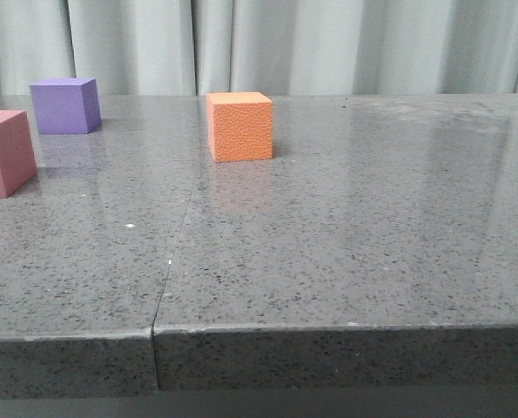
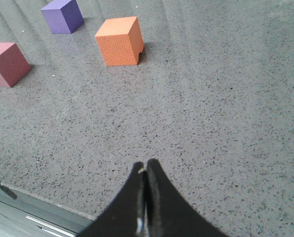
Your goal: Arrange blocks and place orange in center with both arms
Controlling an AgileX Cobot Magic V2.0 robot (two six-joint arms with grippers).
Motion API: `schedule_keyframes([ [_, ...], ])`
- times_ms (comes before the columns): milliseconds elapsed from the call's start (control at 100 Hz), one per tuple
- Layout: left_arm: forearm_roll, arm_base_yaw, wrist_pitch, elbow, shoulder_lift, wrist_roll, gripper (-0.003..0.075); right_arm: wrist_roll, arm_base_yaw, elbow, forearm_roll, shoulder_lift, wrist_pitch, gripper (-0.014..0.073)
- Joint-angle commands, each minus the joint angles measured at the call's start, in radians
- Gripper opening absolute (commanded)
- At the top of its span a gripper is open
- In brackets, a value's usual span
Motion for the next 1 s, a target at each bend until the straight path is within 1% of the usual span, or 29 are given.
schedule_keyframes([
  [0, -0.009, 0.001, 0.027, -0.125, 0.090, 0.000, -0.0020, -0.010, -0.002, -0.025, -0.013, 0.005, -0.072, -0.0069],
  [120, -0.009, 0.001, 0.149, -0.252, 0.213, 0.000, -0.0020, -0.010, -0.002, -0.025, -0.013, 0.005, -0.072, -0.0069],
  [240, -0.009, 0.001, 0.237, -0.368, 0.346, 0.000, -0.0020, -0.010, -0.002, -0.025, -0.013, 0.005, -0.072, -0.0069],
  [330, -0.007, 0.001, 0.268, -0.445, 0.447, 0.000, -0.0020, -0.010, -0.002, -0.025, -0.013, 0.005, -0.072, -0.0069],
  [430, 0.011, 0.001, 0.268, -0.515, 0.547, 0.010, -0.0018, -0.010, -0.002, -0.025, -0.013, 0.005, -0.072, -0.0069],
  [490, 0.015, 0.001, 0.266, -0.548, 0.608, 0.010, 0.0001, -0.010, -0.002, -0.025, -0.013, 0.005, -0.072, -0.0069],
  [520, 0.015, 0.001, 0.266, -0.572, 0.647, 0.010, 0.0035, -0.010, -0.002, -0.025, -0.013, 0.005, -0.072, -0.0069],
  [550, 0.015, 0.001, 0.266, -0.584, 0.666, 0.010, 0.0050, -0.010, -0.002, -0.025, -0.013, 0.005, -0.072, -0.0069],
  [620, 0.015, 0.001, 0.255, -0.619, 0.727, 0.010, 0.0161, -0.010, -0.002, -0.025, -0.013, 0.005, -0.072, -0.0069],
  [650, 0.015, 0.001, 0.251, -0.631, 0.748, 0.010, 0.0238, -0.010, -0.002, -0.025, -0.013, 0.005, -0.072, -0.0069],
  [670, 0.015, 0.001, 0.249, -0.640, 0.762, 0.010, 0.0272, -0.010, -0.002, -0.025, -0.013, 0.005, -0.072, -0.0069],
  [700, 0.015, 0.001, 0.245, -0.651, 0.780, 0.010, 0.0365, -0.010, -0.002, -0.025, -0.013, 0.005, -0.072, -0.0069],
  [710, 0.015, 0.001, 0.242, -0.657, 0.785, 0.010, 0.0384, -0.010, -0.002, -0.025, -0.013, 0.005, -0.072, -0.0069],
  [720, 0.015, 0.001, 0.242, -0.659, 0.795, 0.010, 0.0423, -0.010, -0.002, -0.025, -0.013, 0.005, -0.072, -0.0069],
  [740, 0.015, 0.001, 0.237, -0.667, 0.809, 0.010, 0.0461, -0.010, -0.002, -0.025, -0.013, 0.005, -0.072, -0.0069],
  [770, 0.015, 0.001, 0.233, -0.677, 0.827, 0.010, 0.0549, -0.010, -0.002, -0.025, -0.013, 0.005, -0.072, -0.0069],
  [810, 0.015, 0.001, 0.233, -0.693, 0.855, 0.010, 0.0637, -0.010, -0.002, -0.025, -0.013, 0.005, -0.072, -0.0069],
  [840, 0.015, 0.001, 0.232, -0.704, 0.873, 0.010, 0.0681, -0.010, -0.002, -0.025, -0.013, 0.005, -0.072, -0.0069],
  [880, 0.015, 0.001, 0.232, -0.721, 0.900, 0.010, 0.0716, -0.010, -0.002, -0.025, -0.013, 0.005, -0.072, -0.0069],
  [990, 0.015, 0.001, 0.235, -0.774, 0.972, 0.010, 0.0685, -0.010, -0.002, -0.025, -0.013, 0.005, -0.072, -0.0069],
])
